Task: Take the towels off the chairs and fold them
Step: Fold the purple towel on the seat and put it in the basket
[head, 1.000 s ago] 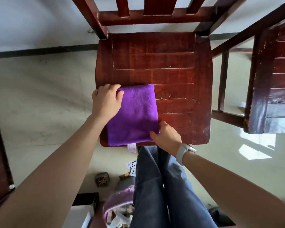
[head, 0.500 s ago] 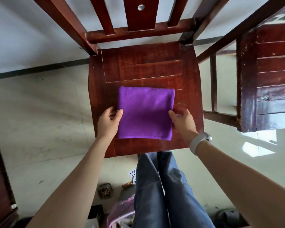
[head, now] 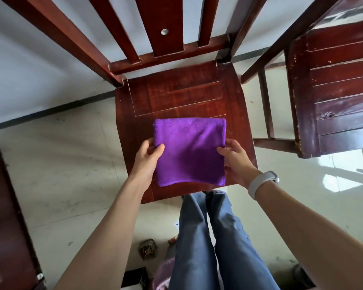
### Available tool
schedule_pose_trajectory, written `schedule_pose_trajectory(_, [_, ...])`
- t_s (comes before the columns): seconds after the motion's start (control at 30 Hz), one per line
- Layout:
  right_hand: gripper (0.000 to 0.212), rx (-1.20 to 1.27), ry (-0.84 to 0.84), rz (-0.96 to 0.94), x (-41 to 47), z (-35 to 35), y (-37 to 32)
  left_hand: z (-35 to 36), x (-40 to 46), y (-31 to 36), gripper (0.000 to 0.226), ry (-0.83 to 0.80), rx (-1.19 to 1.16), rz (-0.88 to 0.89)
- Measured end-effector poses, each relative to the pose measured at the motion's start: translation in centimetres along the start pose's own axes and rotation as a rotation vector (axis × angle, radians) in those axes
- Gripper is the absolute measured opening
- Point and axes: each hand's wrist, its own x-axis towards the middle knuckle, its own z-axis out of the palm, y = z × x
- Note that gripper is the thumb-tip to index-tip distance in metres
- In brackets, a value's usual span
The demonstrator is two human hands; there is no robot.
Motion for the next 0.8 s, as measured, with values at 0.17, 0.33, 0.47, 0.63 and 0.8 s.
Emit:
schedule_pose_trajectory(0.17, [0.028,-0.003,-0.031,-0.046,-5.0,-4.4,-0.7,1.6,-5.8,2.1,0.027,-0.147,0.177,0.097])
schedule_pose_trajectory(0.33, [0.033,0.122,-0.008,-0.127,-11.6,-11.2,-1.8,6.8,-12.9,5.5,0.028,-0.253,0.352,0.211])
schedule_pose_trajectory(0.47, [0.029,0.199,0.114,-0.258,-16.8,-18.6,-1.5,14.1,-18.1,7.5,0.030,-0.291,0.539,0.344])
schedule_pose_trajectory(0.63, [0.027,0.252,0.307,-0.417,-22.3,-30.6,-0.3,26.6,-25.1,7.7,0.033,-0.368,0.733,0.522])
schedule_pose_trajectory(0.8, [0.028,0.319,0.477,-0.492,-27.3,-43.8,1.1,40.5,-32.4,5.1,0.038,-0.439,0.811,0.652])
